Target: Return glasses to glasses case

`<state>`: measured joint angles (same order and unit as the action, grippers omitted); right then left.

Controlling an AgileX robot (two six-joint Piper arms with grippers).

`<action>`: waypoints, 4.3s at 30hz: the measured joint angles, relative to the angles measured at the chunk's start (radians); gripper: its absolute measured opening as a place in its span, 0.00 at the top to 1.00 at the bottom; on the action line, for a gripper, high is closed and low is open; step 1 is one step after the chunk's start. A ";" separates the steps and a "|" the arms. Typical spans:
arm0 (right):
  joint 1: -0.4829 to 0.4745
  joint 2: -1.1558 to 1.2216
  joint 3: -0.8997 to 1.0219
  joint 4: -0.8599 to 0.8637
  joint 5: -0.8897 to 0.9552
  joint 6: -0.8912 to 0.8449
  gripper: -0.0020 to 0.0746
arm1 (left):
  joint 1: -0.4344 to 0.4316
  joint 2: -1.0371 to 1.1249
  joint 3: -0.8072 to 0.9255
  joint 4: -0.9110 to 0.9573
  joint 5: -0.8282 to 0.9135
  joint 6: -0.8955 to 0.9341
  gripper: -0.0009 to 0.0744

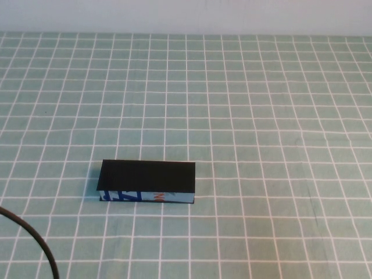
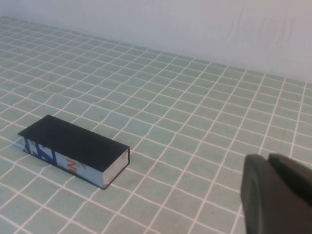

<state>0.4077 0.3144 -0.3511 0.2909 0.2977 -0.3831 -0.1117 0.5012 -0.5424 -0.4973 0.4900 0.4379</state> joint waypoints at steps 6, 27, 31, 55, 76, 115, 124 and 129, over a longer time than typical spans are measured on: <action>0.000 0.000 0.000 0.000 0.025 0.000 0.99 | 0.000 0.000 0.000 0.000 0.000 -0.001 0.99; 0.000 0.000 0.000 0.002 0.028 0.000 0.99 | 0.002 -0.296 0.332 0.550 -0.247 -0.502 0.99; 0.000 0.000 0.000 0.002 0.028 0.000 0.99 | 0.002 -0.413 0.470 0.606 -0.250 -0.553 0.99; 0.000 0.000 0.000 0.004 0.028 0.000 0.99 | 0.002 -0.511 0.567 0.580 -0.135 -0.567 0.99; -0.023 -0.030 0.000 0.004 0.032 0.000 0.99 | 0.002 -0.511 0.567 0.580 -0.135 -0.567 0.99; -0.371 -0.324 0.376 0.084 0.096 -0.001 0.99 | 0.002 -0.512 0.567 0.580 -0.133 -0.578 0.99; -0.371 -0.324 0.376 0.084 0.096 -0.001 0.99 | 0.002 -0.512 0.567 0.580 -0.133 -0.579 0.99; -0.371 -0.324 0.376 0.086 0.096 -0.001 0.99 | 0.002 -0.512 0.567 0.579 -0.133 -0.581 0.99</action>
<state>0.0365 -0.0092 0.0246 0.3768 0.3937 -0.3846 -0.1101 -0.0110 0.0250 0.0816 0.3574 -0.1430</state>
